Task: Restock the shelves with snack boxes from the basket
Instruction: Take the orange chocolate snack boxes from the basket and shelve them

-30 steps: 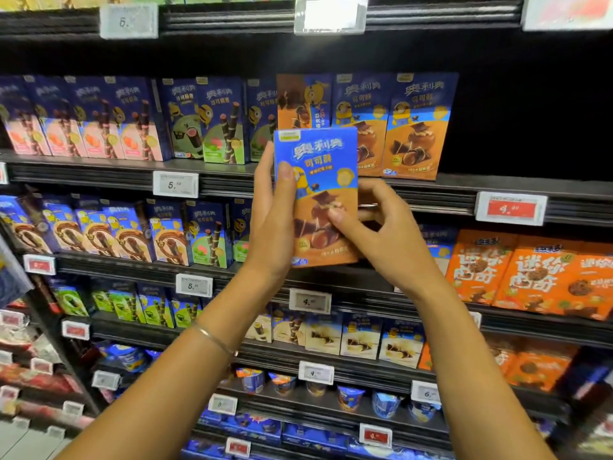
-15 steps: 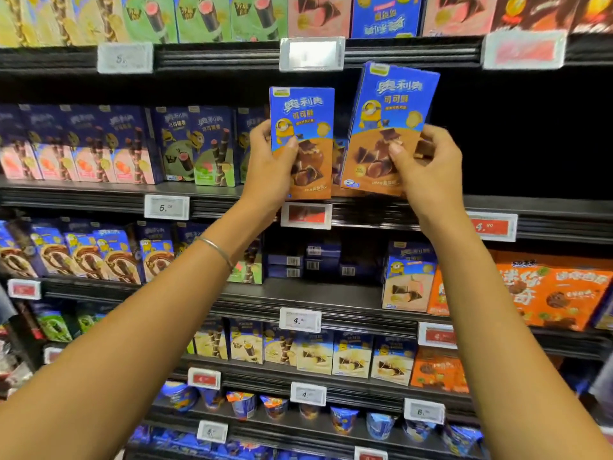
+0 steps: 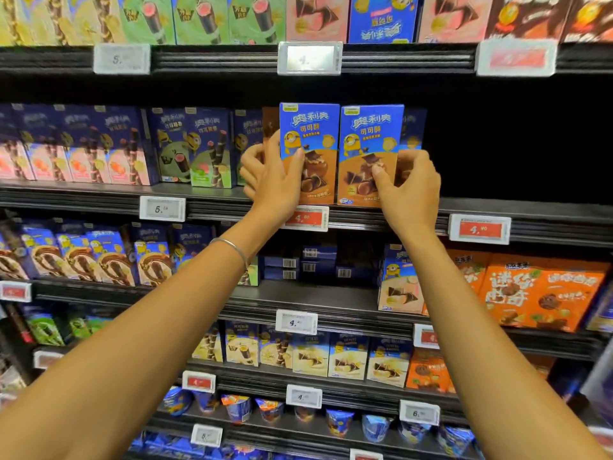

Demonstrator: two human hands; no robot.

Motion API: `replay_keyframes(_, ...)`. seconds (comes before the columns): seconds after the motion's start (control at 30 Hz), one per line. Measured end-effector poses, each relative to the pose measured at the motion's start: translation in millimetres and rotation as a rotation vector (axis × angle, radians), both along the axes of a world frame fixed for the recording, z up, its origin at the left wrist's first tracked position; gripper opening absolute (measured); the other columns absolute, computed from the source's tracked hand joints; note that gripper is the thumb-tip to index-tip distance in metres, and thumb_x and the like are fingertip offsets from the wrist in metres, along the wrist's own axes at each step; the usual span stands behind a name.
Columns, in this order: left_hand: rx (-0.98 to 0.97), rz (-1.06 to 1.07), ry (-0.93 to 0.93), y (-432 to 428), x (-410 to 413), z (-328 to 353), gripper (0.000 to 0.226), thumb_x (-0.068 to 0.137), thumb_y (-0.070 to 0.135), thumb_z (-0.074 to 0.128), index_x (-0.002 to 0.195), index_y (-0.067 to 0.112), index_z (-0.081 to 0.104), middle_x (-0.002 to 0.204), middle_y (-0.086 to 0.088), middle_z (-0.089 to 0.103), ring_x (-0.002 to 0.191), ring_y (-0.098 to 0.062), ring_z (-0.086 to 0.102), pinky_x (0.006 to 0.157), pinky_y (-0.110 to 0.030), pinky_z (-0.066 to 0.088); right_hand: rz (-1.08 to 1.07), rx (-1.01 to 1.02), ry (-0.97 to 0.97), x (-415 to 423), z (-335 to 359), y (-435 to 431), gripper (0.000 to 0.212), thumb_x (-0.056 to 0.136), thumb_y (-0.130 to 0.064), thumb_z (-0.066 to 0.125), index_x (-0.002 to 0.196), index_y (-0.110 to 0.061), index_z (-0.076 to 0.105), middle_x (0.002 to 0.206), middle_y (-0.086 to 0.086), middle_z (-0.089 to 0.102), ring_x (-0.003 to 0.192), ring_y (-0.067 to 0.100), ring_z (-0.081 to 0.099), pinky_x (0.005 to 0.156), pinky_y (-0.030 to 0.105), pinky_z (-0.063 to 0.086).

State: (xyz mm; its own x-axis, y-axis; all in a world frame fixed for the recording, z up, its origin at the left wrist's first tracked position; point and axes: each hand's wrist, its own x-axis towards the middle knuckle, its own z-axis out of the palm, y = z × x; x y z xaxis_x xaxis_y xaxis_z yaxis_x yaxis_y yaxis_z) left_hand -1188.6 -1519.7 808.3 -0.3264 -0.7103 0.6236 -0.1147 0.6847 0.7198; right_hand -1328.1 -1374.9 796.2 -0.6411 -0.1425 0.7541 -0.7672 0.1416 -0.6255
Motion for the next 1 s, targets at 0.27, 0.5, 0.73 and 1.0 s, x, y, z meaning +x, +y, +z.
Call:
replay_keyframes(0.27,0.142,-0.134,-0.041,-15.2,-5.0,2.2,0.120,0.094,0.043,0.077,0.167,0.023,-0.017,0.173,-0.015,0.000,0.161,-0.037,0.005,0.128,-0.062,0.017,0.191,0.024,-0.241,-23.4,17.3,5.2,0.095,0.080,-0.054,0.078,0.152,-0.016,0.028,0.150,0.004,0.042,0.133,0.014,0.049,0.099,0.030,0.049)
replay_keyframes(0.5,0.217,-0.202,-0.151,-32.8,-13.1,7.6,0.127,0.091,0.051,0.078,0.165,0.022,-0.021,0.167,-0.016,0.010,0.157,-0.040,0.018,0.126,-0.061,0.027,0.455,0.036,-0.370,-39.9,25.2,1.3,0.050,0.089,-0.037,0.075,0.124,-0.021,0.042,0.106,-0.013,0.066,0.078,-0.014,0.068,0.051,0.006,0.049)
replay_keyframes(0.73,0.206,-0.187,-0.238,-44.8,-15.0,12.0,0.138,0.081,0.066,0.080,0.165,0.016,-0.017,0.172,-0.013,0.002,0.160,-0.037,0.011,0.125,-0.055,0.028,0.473,0.046,-0.346,-37.2,22.2,-1.9,0.050,0.092,-0.042,0.070,0.125,-0.023,0.037,0.109,-0.014,0.066,0.081,-0.009,0.071,0.054,0.010,0.052)
replay_keyframes(1.0,0.201,-0.195,-0.191,-44.8,-12.9,14.2,0.118,0.082,0.056,0.084,0.163,0.013,0.010,0.162,-0.013,0.027,0.147,-0.030,0.040,0.113,-0.047,0.048,0.441,0.069,-0.335,-34.2,22.6,-4.8,0.060,0.091,-0.049,0.068,0.133,-0.024,0.034,0.118,-0.010,0.064,0.092,0.004,0.073,0.062,0.017,0.059)
